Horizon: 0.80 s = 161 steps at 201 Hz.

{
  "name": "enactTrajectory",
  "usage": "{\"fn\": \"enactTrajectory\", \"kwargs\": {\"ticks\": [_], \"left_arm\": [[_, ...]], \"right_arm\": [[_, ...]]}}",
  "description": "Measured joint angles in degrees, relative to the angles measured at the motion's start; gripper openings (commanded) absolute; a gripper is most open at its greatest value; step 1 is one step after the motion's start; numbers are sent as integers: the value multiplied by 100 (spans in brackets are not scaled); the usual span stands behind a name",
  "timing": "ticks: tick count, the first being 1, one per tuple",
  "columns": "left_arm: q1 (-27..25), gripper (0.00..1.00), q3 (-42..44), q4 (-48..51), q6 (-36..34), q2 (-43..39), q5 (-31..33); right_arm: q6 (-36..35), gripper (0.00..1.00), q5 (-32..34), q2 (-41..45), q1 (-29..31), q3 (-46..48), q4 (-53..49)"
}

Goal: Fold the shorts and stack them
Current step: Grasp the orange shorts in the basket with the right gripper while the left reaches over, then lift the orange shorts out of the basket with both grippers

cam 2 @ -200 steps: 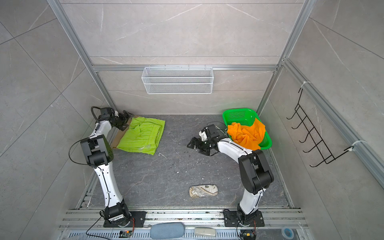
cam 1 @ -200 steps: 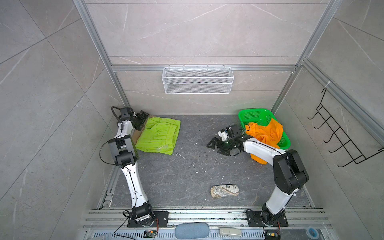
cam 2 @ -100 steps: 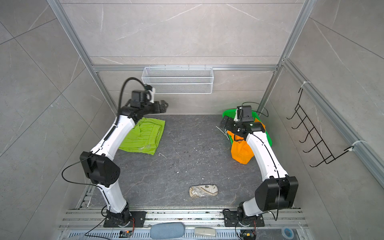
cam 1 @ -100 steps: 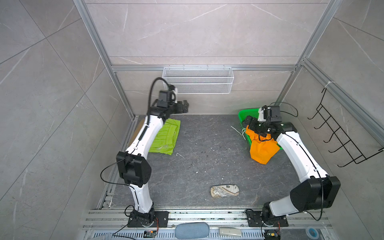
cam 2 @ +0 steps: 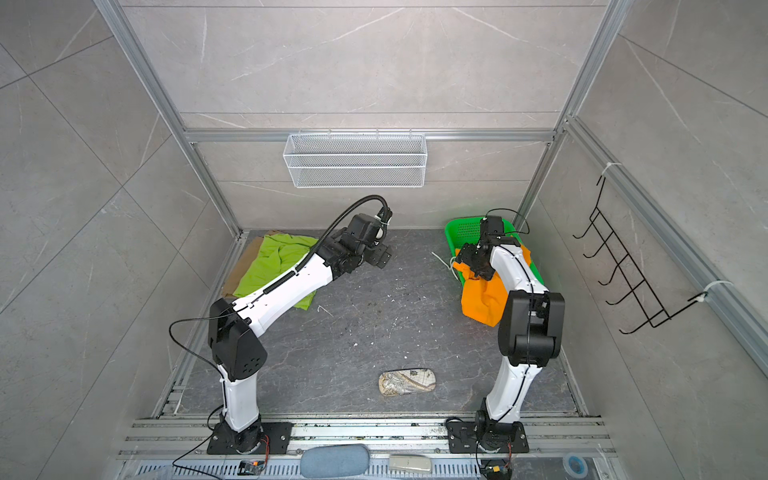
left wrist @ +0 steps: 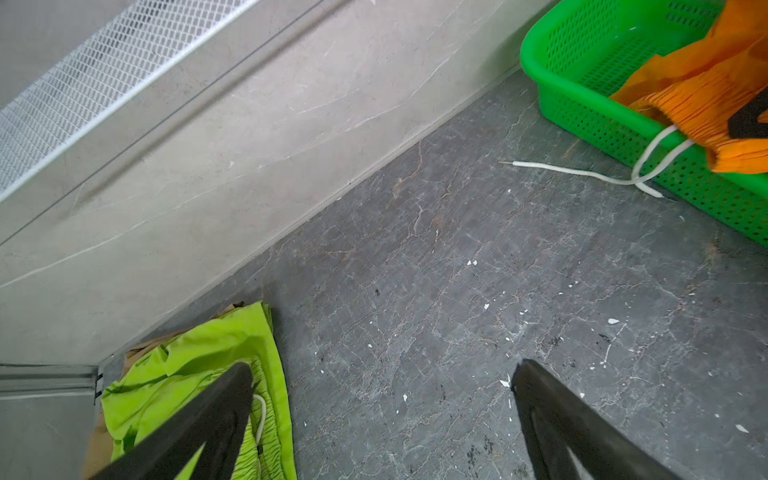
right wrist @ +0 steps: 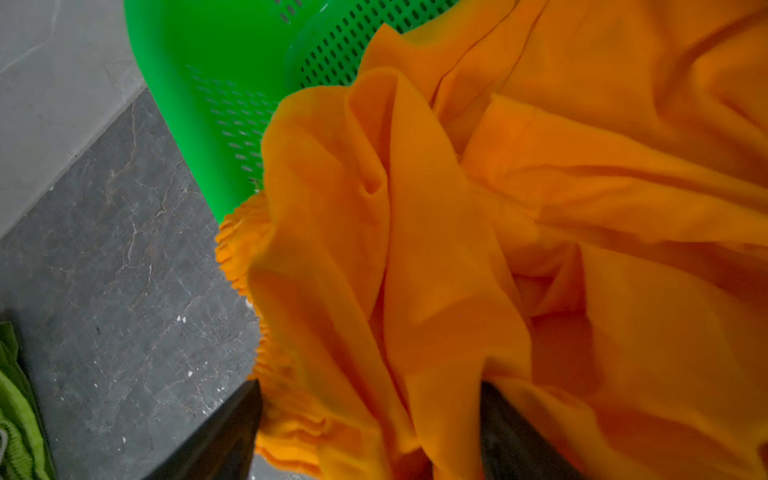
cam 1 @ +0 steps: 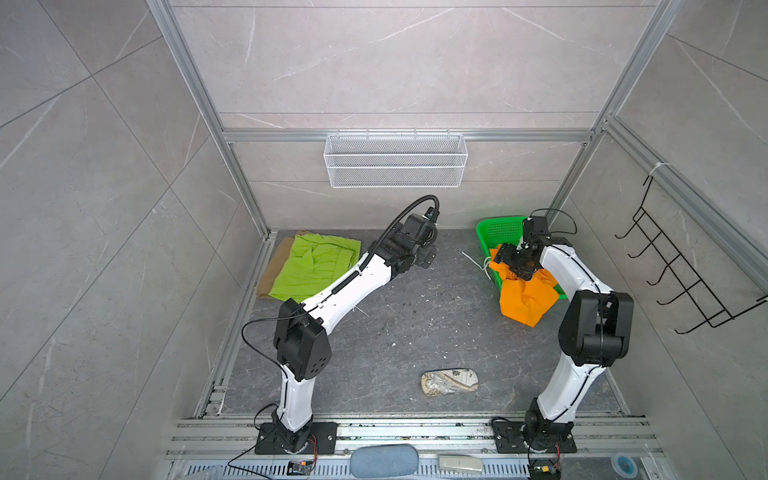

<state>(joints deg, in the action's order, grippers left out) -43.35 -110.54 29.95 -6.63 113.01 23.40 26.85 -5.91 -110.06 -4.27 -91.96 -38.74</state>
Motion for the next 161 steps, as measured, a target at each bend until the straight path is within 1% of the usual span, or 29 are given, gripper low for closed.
{"fn": "enactTrajectory", "kwargs": {"ticks": [7,19,28,38,49,65,85,104,124,132,143,155,161], "left_arm": [[4,100,-42,59,35,70,-52],[24,100,-85,192,109,151,-184],[28,100,-109,308,190,184,-317],[26,100,-131,426,262,190,-426],[24,100,-181,529,356,190,-562],[24,99,-273,610,485,190,-743],[24,100,-323,651,680,151,-975],[33,99,-310,780,960,-2,-1209],[63,99,-83,831,1314,-452,-1401],[92,99,76,833,1467,-710,-1473],[168,99,378,787,1696,-1115,-1580],[352,99,866,656,2011,-1683,-1777],[516,99,1211,509,2218,-2009,-1932]], "right_arm": [[15,35,-28,-61,0,-55,17],[55,18,-61,-118,-13,-109,72],[44,9,-92,-118,-33,-120,105],[57,3,-101,-116,-68,-179,98],[57,0,-94,-116,-116,-289,70],[33,0,-96,-33,-179,-472,-20],[33,0,-101,293,-232,-675,-149],[101,0,-293,887,-240,-752,-114],[317,0,-671,1624,-153,-973,-76],[358,0,-800,1825,-24,-1207,-57],[361,0,-885,2006,304,-1550,-2],[358,0,-1027,2173,872,-1805,179],[361,6,-1102,2256,1231,-1808,308]]}}
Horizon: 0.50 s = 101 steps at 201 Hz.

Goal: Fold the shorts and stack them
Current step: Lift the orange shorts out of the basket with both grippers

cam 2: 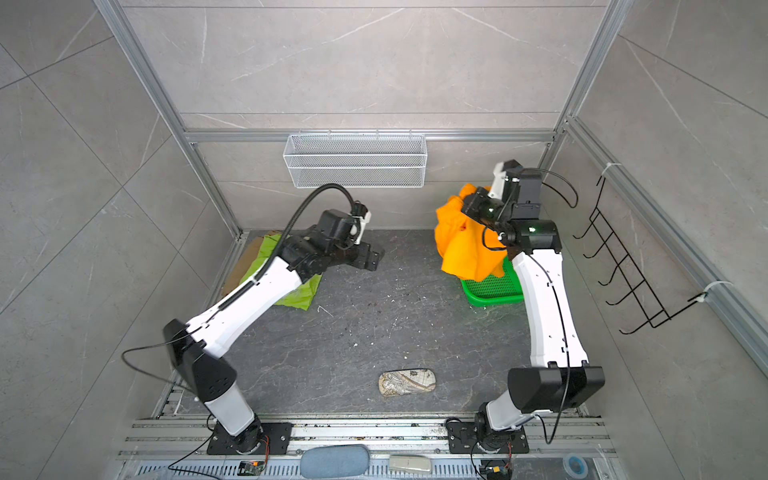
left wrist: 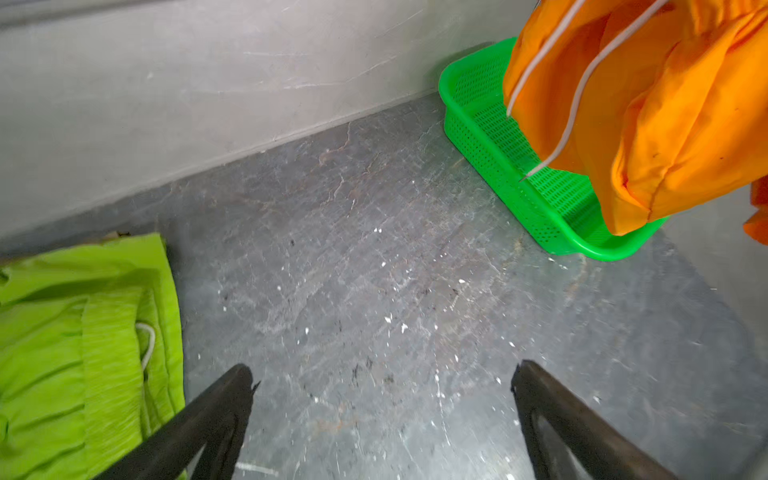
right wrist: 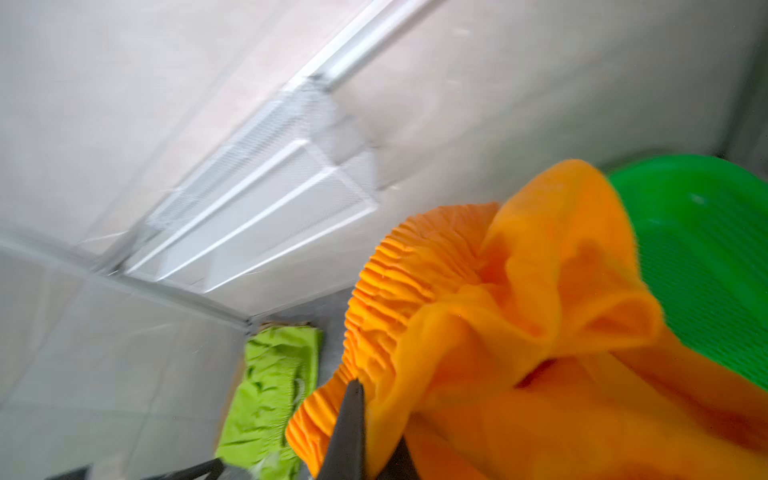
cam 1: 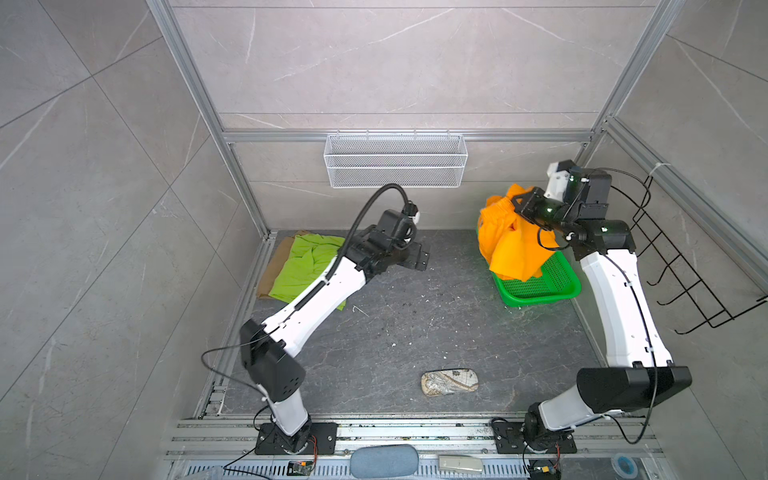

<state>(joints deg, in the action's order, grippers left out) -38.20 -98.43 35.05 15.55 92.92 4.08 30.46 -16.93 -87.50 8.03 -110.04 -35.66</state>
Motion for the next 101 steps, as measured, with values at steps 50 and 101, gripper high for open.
{"fn": "enactTrajectory", "kwargs": {"ticks": [50,101], "left_arm": [[1843,99,2767,-730,1580,-1989,-951],[1985,100,3838,-789,2118,-2339,-1652]], "right_arm": [[245,66,-448,-518,1309,1781,748],[245,99,-372,-1104,1220,3589,599]]}}
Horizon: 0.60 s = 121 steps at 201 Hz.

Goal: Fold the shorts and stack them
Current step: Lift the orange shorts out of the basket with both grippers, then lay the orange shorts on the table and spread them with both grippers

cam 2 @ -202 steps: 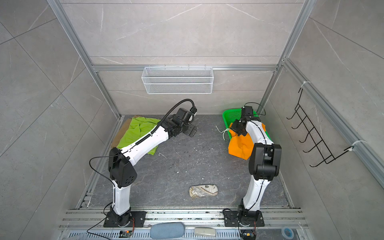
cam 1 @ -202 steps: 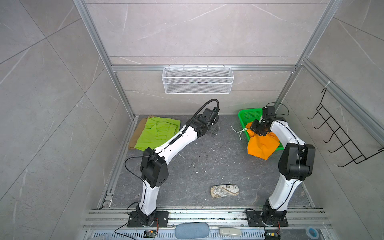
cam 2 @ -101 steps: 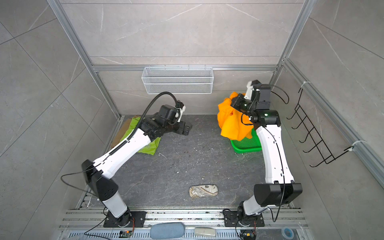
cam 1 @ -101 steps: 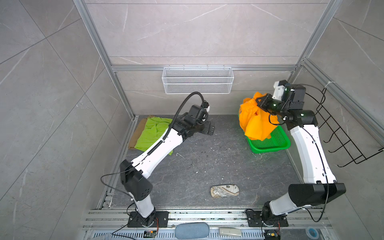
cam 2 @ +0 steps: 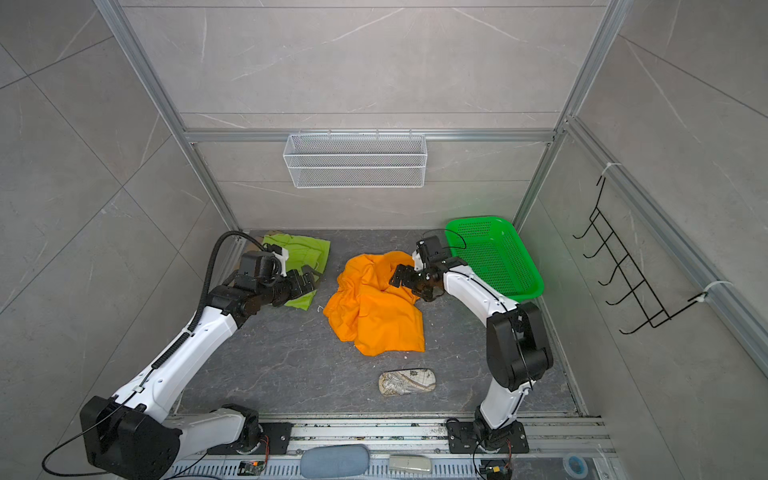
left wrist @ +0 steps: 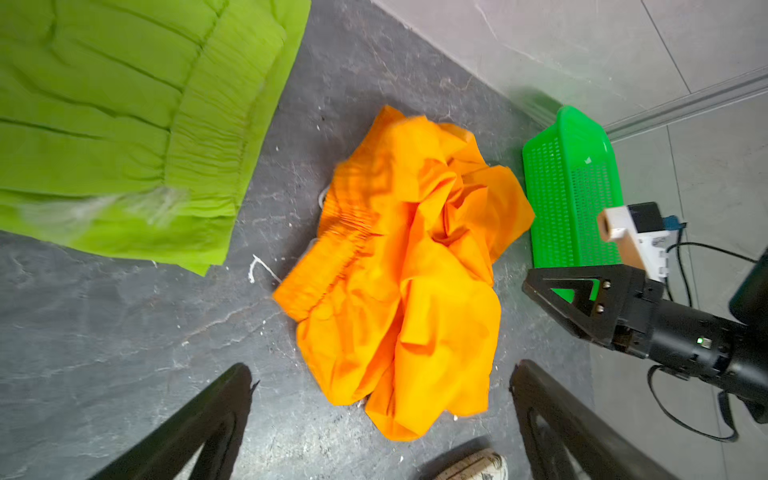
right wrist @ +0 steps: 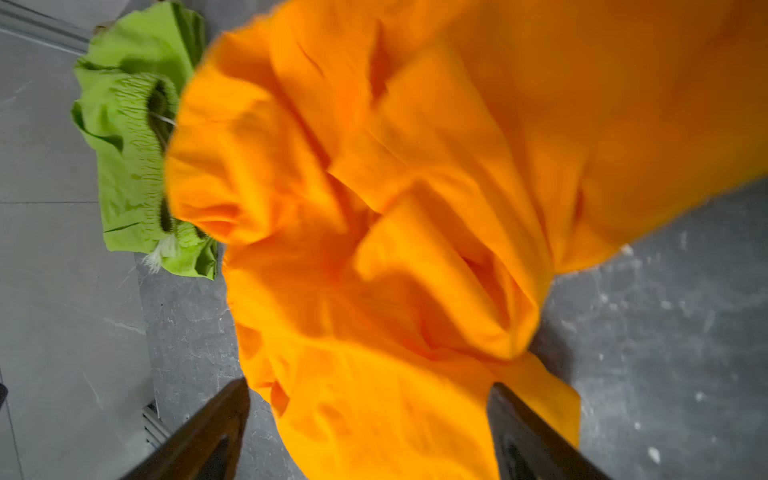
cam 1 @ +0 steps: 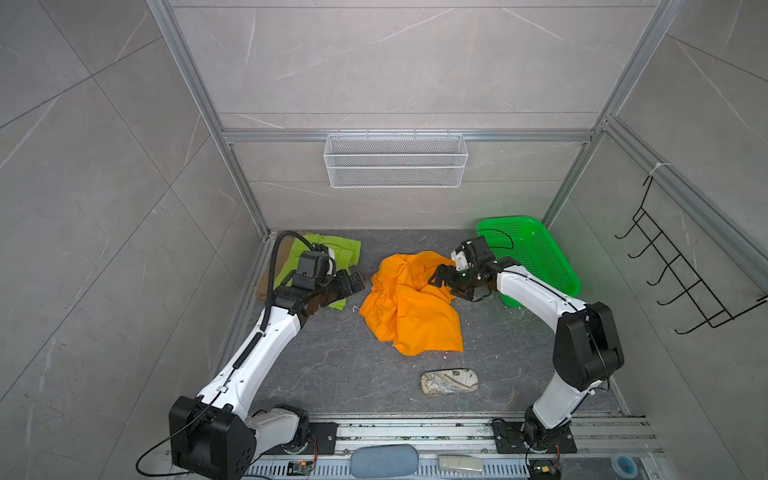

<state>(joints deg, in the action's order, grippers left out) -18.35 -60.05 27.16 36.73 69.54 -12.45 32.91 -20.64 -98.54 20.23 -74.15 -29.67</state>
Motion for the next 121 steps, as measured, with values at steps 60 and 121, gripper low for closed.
{"fn": "enactTrajectory", "kwargs": {"ticks": [60,121], "left_arm": [[-4,100,684,-404,345,138,-437],[-2,100,1370,-1058,693,474,-671]], "right_arm": [[-76,99,24,1132,0,1620,361],[-31,67,-11,1108,0,2844,682]]}}
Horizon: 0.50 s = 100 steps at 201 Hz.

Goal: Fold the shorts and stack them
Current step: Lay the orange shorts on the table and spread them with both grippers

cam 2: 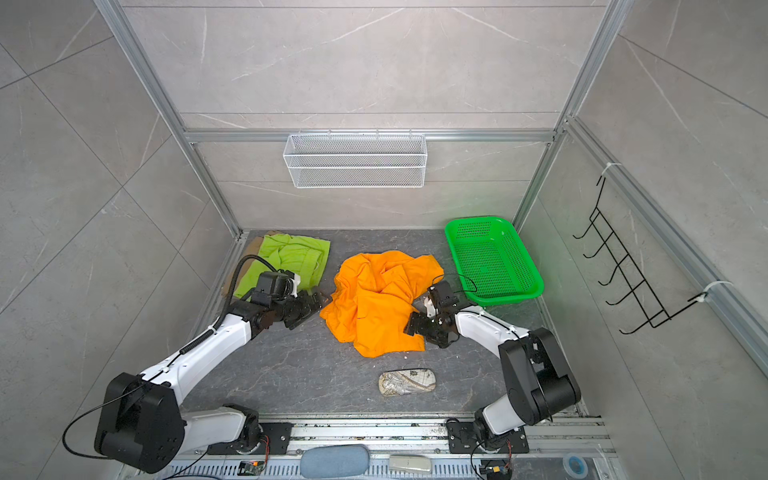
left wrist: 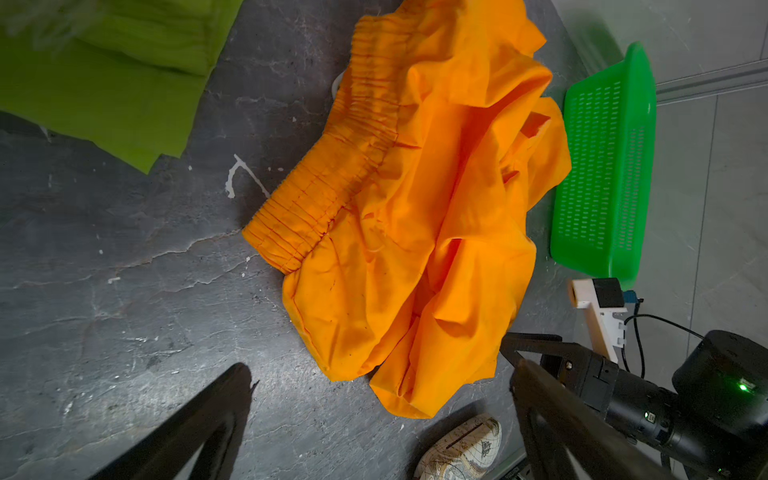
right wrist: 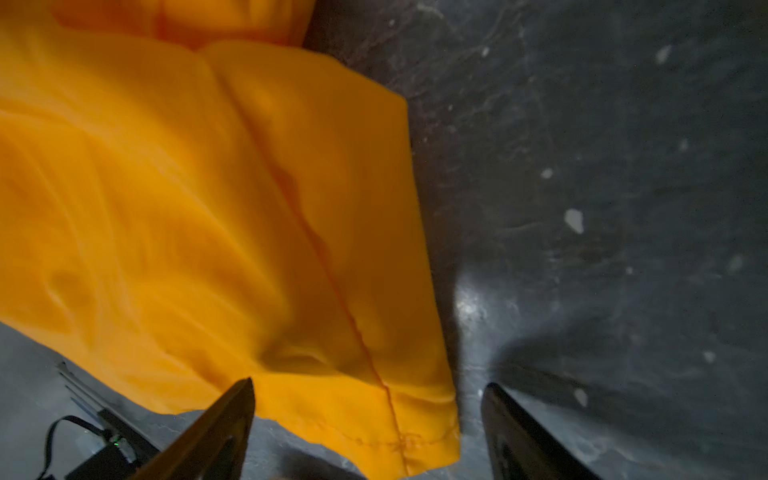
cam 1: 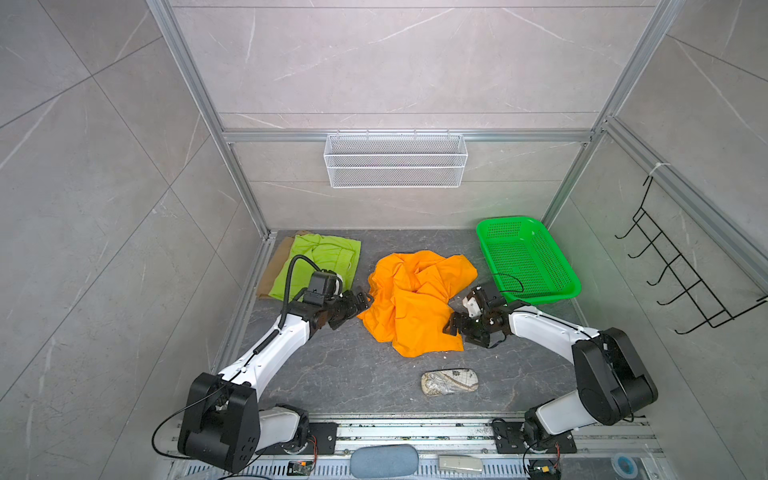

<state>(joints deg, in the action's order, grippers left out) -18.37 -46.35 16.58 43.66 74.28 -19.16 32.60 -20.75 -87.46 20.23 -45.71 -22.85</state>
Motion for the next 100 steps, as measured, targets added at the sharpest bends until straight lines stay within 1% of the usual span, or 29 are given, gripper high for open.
{"fn": "enactTrajectory", "kwargs": {"ticks": [19,27,39,53,77,100], "left_arm": [[-2,100,195,-173,118,160,-55],[-2,100,260,-216,146,192,-63],[-2,99,330,-269,177,221,-63],[-2,97,356,-323,188,273,-63],[-2,89,393,-498,282,472,-72],[-2,85,562,-839,505,667,-101]], "right_arm": [[-50,27,98,-151,0,-4,140],[-79,16,175,-219,0,-15,133],[-127,5,334,-313,-7,-118,24],[-216,2,564,-374,-48,-374,-177],[-389,1,964,-374,-328,-1019,-446],[-457,11,1189,-415,-678,-1519,-562]]}}
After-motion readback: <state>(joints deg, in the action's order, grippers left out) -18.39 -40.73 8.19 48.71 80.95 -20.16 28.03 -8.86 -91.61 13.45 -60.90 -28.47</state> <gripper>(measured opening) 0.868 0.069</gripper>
